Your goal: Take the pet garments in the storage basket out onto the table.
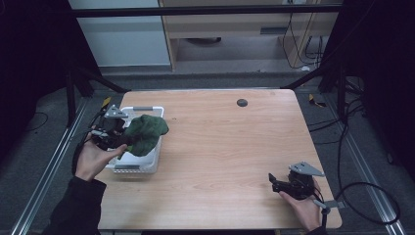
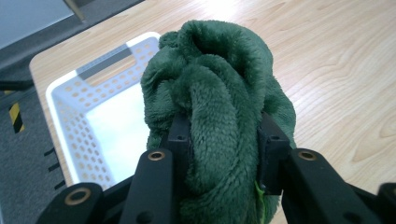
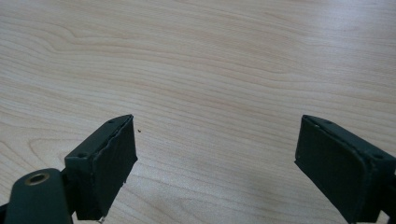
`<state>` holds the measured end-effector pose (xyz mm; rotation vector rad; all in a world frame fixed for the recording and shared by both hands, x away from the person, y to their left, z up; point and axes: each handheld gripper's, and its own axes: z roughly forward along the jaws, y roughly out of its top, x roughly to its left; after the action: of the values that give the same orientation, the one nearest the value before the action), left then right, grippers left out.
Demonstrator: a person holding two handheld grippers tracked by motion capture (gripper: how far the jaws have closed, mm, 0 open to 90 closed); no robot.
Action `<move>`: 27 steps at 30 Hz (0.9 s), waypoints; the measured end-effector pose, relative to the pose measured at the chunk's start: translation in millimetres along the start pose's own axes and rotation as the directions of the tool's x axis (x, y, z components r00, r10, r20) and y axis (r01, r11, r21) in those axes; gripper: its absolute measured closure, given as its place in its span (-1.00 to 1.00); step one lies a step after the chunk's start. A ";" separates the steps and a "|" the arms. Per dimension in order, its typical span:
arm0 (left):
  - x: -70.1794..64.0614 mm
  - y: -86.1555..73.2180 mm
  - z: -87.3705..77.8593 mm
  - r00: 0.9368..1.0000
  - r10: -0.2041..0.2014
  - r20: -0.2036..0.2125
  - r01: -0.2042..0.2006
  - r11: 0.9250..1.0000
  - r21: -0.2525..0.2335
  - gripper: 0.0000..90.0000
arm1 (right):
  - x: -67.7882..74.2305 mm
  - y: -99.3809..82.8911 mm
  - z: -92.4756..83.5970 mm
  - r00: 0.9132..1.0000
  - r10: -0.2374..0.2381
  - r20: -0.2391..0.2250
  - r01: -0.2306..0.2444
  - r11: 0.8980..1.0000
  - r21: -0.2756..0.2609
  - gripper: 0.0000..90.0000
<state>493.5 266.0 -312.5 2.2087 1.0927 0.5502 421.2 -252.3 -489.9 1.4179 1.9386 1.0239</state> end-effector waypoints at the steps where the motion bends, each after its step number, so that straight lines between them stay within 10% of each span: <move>1: -1.7 0.8 0.0 1.000 0.007 0.004 -0.007 1.000 0.005 0.44 | 0.0 0.0 0.0 1.000 0.000 0.000 0.000 1.000 0.000 -0.72; 27: -47.5 17.8 17.0 0.986 0.129 0.106 -0.131 0.991 0.014 0.44 | 0.1 -0.1 0.1 1.000 -0.001 -0.003 0.001 1.000 0.000 -0.72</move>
<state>486.4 213.3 -317.5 2.3112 0.9088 0.4731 421.2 -252.2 -490.1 1.4164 1.9408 1.0262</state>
